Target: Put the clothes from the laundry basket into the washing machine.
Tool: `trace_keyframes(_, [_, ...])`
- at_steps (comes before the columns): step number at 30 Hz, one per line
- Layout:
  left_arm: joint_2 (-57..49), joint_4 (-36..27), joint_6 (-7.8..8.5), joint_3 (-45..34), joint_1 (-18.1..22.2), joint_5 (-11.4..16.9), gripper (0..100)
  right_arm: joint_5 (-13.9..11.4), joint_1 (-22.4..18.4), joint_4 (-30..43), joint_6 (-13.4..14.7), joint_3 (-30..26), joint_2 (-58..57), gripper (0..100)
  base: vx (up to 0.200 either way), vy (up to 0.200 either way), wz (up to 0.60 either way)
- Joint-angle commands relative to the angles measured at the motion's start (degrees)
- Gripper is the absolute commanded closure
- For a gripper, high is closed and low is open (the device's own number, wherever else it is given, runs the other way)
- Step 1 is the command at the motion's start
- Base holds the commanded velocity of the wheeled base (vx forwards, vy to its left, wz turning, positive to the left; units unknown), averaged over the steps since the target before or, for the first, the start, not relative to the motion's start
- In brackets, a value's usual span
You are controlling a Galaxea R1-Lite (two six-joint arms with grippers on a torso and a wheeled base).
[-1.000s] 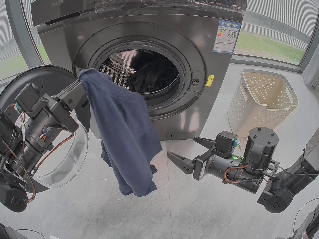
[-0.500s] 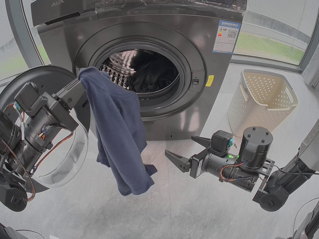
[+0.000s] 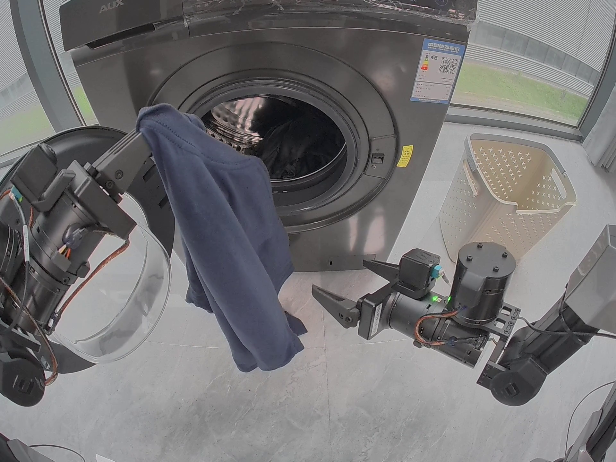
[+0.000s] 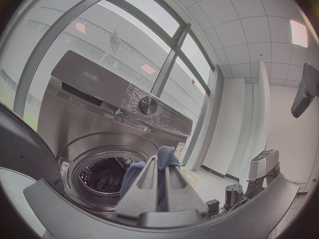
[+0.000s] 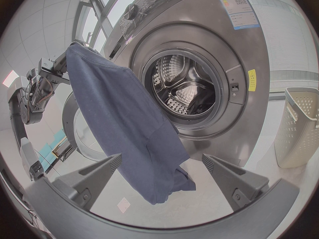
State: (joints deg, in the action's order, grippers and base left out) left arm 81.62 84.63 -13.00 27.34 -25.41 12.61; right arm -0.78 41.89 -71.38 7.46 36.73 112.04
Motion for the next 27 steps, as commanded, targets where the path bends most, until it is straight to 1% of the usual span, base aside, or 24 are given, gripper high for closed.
trace_keyframes(1, [-0.2, 0.0, -0.10, 0.0, 0.0, 0.0, 100, 0.0, 0.1, -0.4, 0.0, 0.6, 1.0, 0, 0.000, 0.000, 0.00])
trace_keyframes(7, [-0.8, 0.0, -0.28, 0.2, 0.0, 0.0, 100, -0.1, 0.1, -0.7, 0.0, 0.8, 1.6, 0, 0.000, 0.000, 0.00])
trace_keyframes(11, [-2.2, -0.1, -0.80, 0.3, 0.1, 2.1, 100, -0.5, -0.1, -1.9, -0.1, 0.9, 2.8, 0, 0.000, 0.000, 0.00])
trace_keyframes(14, [-2.6, -0.3, -0.80, -0.1, 0.1, 2.3, 100, -1.8, -0.4, -3.1, -0.1, 1.7, 5.6, 0, 0.000, 0.000, 0.00])
trace_keyframes(18, [-2.6, -0.3, -0.72, -0.4, 0.0, 2.4, 100, -3.4, -1.8, -4.3, -0.2, 5.5, 9.3, 0, 0.000, 0.000, 0.00])
trace_keyframes(19, [-2.4, -0.4, -0.72, -0.4, 0.1, 2.3, 100, -4.8, -2.0, -3.8, -0.3, 8.2, 10.5, 0, 0.000, 0.000, 0.00])
trace_keyframes(20, [-2.4, -0.4, -0.72, -0.4, 0.1, 2.3, 100, -5.6, -2.1, -3.4, -0.3, 9.3, 10.9, 0, 0.000, 0.000, 0.00])
trace_keyframes(21, [-2.4, -0.4, -0.72, -0.4, 0.1, 2.3, 100, -5.6, -2.1, -3.4, -0.3, 9.3, 10.9, 0, 0.000, 0.000, 0.00])
trace_keyframes(22, [-2.3, -0.5, -0.72, -0.5, 0.2, 2.3, 100, -7.3, -2.5, -2.7, -0.4, 11.3, 12.3, 0, 0.000, 0.000, 0.00])
trace_keyframes(27, [-2.1, -0.6, -0.72, -0.7, 0.2, 2.3, 100, -7.7, -1.7, -0.9, -0.8, 16.0, 16.5, 0, 0.000, 0.000, 0.00])
